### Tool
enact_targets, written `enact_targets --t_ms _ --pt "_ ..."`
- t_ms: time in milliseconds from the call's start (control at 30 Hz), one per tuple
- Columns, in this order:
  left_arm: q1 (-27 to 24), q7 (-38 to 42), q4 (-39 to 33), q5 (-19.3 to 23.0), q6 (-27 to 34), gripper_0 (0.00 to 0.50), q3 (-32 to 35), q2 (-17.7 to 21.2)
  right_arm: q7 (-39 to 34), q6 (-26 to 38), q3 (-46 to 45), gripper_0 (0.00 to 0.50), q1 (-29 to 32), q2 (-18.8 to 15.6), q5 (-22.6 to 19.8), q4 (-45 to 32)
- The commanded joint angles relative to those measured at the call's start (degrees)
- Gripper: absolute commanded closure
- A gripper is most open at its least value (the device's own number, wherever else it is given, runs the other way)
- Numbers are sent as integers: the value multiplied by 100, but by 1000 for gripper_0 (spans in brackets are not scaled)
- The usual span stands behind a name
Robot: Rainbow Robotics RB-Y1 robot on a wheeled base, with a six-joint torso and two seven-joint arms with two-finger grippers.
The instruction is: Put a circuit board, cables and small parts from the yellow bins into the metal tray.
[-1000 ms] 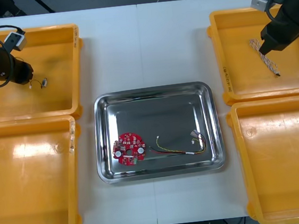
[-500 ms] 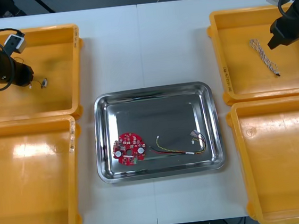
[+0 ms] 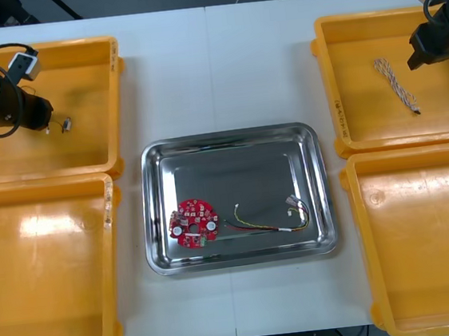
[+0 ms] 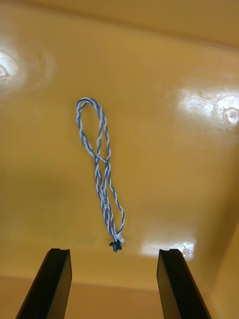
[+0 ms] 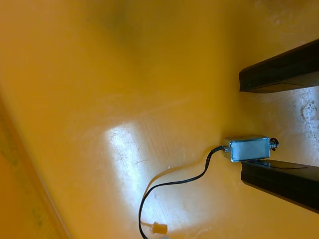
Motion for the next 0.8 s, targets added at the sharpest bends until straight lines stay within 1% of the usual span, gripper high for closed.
enact_targets --t_ms 33,100,300,600,633,667,700,733,800 --pt "173 -495 -44 118 -67 120 34 2 -22 -402 -198 0 -690 168 174 658" --pt "173 -513 -44 180 -67 120 34 19 -22 -648 -189 0 -752 229 245 913" --pt "226 -583 -44 347 -67 119 34 81 4 -1175 -198 0 -761 396 394 1282" --pt "252 -645 -44 531 -67 119 34 151 110 -1544 -198 0 -743 528 464 1748" --pt "252 -645 -44 514 -67 129 34 151 110 -1553 -198 0 -734 537 473 1766" --pt "252 -645 -35 514 -67 239 34 160 127 -1562 -198 0 -726 554 464 1783" --pt "252 -645 -35 514 -67 327 34 160 127 -1562 -189 0 -717 563 473 1783" --pt "252 -653 -18 523 -67 498 34 169 136 -1571 -198 0 -708 581 464 1783" --pt "252 -662 -9 549 -67 500 34 177 171 -1579 -198 0 -655 607 473 1783"
